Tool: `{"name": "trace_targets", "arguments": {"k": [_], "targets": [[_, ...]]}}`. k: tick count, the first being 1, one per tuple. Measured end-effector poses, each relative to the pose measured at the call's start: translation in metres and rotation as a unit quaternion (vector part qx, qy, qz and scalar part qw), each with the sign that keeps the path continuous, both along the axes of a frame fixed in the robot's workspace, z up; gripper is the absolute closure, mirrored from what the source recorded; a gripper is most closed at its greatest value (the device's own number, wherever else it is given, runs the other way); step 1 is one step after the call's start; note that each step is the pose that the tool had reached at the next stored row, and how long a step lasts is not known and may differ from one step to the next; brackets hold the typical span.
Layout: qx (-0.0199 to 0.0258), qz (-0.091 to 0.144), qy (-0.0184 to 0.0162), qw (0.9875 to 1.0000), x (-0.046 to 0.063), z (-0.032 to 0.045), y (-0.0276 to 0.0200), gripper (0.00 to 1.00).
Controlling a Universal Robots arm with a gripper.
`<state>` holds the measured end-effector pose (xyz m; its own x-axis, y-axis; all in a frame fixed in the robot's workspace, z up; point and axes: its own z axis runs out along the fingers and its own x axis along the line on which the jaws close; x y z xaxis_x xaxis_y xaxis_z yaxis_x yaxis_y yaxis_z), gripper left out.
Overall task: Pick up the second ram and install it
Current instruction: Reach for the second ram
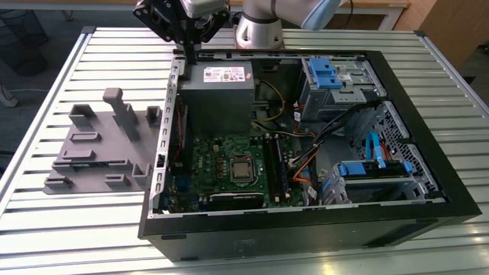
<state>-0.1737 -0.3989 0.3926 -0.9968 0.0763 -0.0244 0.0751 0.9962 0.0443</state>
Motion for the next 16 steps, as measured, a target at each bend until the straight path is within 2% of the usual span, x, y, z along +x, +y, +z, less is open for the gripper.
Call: {"name": "trace_targets", "arguments": {"k": [16], "targets": [[0.0000, 0.000, 0.0000, 1.0000, -0.0062, -0.0003, 0.0000, 0.89]]}}
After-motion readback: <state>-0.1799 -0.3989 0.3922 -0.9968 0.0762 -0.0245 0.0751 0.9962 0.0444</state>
